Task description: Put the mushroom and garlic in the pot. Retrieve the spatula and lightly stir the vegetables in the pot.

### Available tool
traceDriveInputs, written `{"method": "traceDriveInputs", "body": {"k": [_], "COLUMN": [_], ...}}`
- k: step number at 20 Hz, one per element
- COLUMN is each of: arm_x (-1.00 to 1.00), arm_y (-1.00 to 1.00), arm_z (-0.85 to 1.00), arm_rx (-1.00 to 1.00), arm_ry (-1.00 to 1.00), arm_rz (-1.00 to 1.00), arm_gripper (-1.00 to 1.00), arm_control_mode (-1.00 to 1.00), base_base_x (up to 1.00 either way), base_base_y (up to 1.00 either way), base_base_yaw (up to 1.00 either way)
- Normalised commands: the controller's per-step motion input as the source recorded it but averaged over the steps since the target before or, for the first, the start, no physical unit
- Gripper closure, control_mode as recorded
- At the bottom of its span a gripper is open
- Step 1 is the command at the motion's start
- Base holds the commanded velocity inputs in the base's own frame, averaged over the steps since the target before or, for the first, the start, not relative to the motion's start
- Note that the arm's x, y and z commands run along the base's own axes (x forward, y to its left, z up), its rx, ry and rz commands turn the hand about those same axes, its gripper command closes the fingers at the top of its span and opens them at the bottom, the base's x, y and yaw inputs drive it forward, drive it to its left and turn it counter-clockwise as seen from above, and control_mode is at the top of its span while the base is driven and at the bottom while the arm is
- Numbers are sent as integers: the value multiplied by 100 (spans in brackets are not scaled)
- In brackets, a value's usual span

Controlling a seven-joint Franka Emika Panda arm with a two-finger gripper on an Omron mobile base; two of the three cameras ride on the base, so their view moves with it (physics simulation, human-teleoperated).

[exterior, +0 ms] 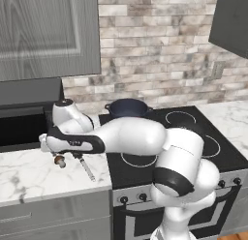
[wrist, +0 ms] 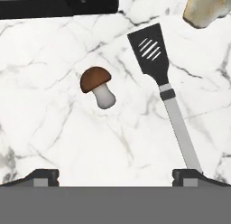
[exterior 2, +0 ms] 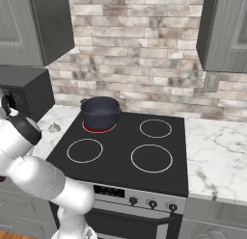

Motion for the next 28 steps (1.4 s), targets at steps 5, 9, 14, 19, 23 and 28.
{"method": "traceDriveInputs", "body": {"k": [5,9,14,19,23,28], "arm_x": [17,15,11,22,22,21], "arm_y": [18,1,0,7,9,9], "arm_z": [-29,-24,-15,-20,-27,-22], "arm_rx": [-9,-5,0,-1,-3,-1], "arm_ry": [0,-1,-1,0,0,0], "arm_rz": [0,0,0,0,0,0], "arm_gripper": [-100,-100,-100,-100,-100,-100], "arm_control_mode": [-100,-100,-100,-100,-100,-100], "base_base_x": [0,0,0,0,0,0], "base_base_y": [0,0,0,0,0,0], "base_base_yaw": [0,0,0,0,0,0]}}
